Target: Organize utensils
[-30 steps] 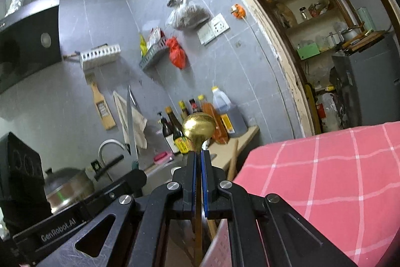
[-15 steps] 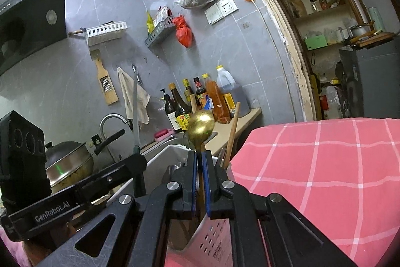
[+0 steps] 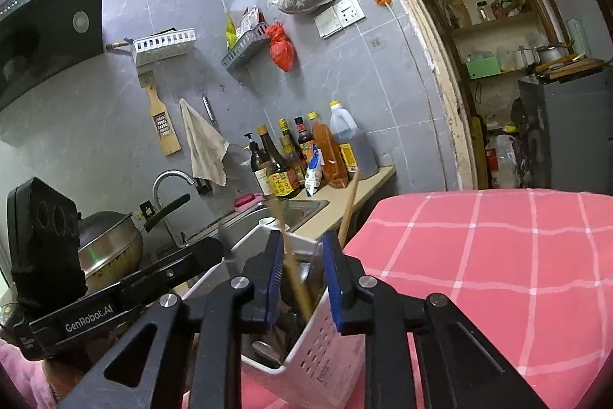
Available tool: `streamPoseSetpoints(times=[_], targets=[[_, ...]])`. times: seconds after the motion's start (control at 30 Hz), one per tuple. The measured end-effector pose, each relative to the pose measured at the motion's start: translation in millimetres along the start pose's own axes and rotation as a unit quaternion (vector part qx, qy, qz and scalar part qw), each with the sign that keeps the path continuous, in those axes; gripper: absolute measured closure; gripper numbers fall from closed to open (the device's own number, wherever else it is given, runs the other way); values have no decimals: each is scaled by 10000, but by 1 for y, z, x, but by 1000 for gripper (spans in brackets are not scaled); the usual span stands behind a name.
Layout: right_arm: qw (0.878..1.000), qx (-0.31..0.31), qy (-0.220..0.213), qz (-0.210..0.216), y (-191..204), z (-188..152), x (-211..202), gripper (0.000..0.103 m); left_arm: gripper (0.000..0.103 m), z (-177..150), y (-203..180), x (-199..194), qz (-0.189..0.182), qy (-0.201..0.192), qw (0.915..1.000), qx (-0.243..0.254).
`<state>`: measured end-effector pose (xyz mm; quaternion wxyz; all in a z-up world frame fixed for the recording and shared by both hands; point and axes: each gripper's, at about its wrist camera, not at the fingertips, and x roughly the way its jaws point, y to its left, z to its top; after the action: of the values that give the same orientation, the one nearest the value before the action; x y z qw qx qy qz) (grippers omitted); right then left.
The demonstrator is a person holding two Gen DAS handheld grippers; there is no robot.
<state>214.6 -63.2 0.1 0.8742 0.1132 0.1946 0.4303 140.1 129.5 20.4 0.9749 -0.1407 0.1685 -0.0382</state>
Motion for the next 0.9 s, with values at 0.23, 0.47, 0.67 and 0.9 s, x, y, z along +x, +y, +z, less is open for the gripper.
streamPoseSetpoints(times=[0.23,0.47,0.67,0.9], targets=[[9986,115,-201,-470,7,14,-38,59,58,14,-12,-26,128,-204,9997,0],[9909,120,65,-1337,21,9,-86,30,31,16,-25,-55,310,131,9994,20],[9794,222,268,-1989,28,-10,-125,7,23,-9,-32,-67,437,782,9960,-53],[9674,236,265,-2508,33,-34,-156,0,18,-43,-34,-80,616,1040,9924,-214]])
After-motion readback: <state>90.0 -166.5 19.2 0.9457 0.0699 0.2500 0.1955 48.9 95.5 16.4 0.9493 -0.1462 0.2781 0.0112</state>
